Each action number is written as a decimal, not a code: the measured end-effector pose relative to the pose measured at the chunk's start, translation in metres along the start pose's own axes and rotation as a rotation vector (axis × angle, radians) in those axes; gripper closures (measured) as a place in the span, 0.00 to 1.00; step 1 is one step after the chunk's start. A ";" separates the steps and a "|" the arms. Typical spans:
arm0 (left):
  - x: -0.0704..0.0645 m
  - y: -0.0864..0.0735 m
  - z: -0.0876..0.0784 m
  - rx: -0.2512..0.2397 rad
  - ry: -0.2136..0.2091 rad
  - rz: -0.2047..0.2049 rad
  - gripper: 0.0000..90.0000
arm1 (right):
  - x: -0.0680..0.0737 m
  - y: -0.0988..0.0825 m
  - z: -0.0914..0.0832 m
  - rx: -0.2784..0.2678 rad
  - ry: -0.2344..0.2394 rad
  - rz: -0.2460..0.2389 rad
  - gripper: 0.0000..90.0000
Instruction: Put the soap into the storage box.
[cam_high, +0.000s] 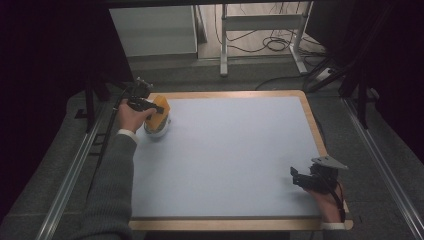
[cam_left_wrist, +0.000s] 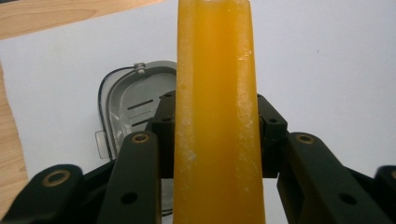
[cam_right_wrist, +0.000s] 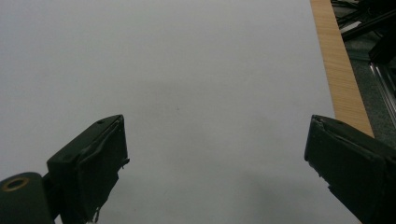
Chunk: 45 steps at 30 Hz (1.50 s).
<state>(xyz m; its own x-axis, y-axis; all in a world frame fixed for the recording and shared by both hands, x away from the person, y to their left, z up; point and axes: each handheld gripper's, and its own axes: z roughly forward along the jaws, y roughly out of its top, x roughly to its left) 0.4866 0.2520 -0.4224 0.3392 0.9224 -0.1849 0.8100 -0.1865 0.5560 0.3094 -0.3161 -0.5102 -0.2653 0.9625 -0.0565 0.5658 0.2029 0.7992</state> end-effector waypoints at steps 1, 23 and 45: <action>0.001 0.000 0.001 0.000 0.000 -0.005 0.68 | 0.000 0.000 0.000 -0.001 0.002 0.001 0.07; 0.014 0.004 0.013 0.009 0.020 -0.072 0.68 | -0.002 -0.001 0.000 0.004 -0.002 0.006 0.07; 0.031 -0.012 0.032 0.000 0.035 -0.155 0.68 | -0.002 -0.002 0.001 0.010 -0.005 0.000 0.07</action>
<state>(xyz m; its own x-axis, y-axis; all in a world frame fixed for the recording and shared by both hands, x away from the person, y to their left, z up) 0.5030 0.2722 -0.4606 0.1934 0.9512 -0.2403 0.8515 -0.0410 0.5228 0.3098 -0.3185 -0.5123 -0.2611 0.9634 -0.0599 0.5735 0.2047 0.7932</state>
